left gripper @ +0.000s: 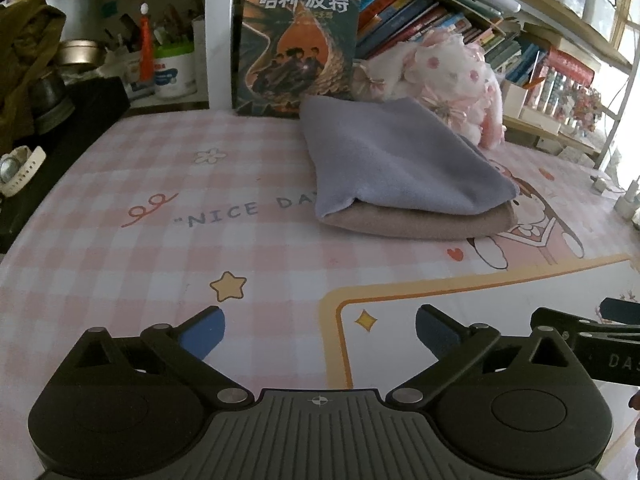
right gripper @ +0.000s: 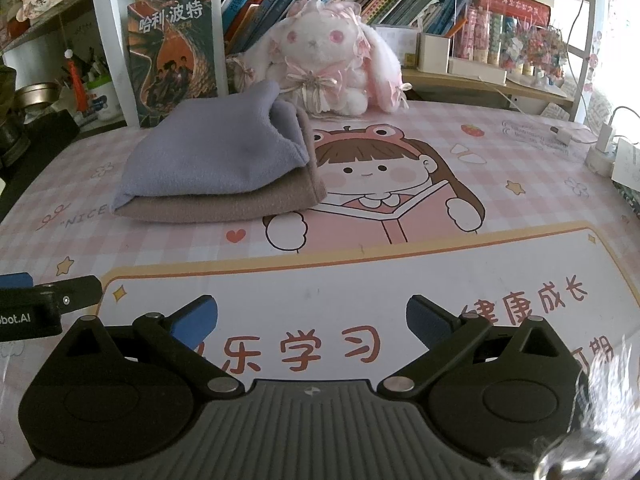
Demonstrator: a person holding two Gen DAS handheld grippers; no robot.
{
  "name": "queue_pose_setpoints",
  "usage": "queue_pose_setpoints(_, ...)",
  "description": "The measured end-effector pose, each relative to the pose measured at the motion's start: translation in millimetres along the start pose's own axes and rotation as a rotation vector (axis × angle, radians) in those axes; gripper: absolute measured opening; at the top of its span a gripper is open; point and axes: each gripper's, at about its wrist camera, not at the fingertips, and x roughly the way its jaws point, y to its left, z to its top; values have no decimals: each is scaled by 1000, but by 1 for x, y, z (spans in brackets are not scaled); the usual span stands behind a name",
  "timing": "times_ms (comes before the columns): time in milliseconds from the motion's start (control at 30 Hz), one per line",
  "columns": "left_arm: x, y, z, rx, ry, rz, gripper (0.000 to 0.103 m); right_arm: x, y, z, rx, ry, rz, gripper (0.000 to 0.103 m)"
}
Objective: Fold clothes
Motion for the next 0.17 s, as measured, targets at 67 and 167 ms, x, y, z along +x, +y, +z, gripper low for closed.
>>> queue_pose_setpoints(67, 0, 0, 0, 2, -1, -1, 103, 0, 0, 0, -2, 0, 1, 102)
queue_pose_setpoints(167, 0, -1, -1, 6, -3, -3, 103, 0, 1, -1, -3, 0, 1, 102)
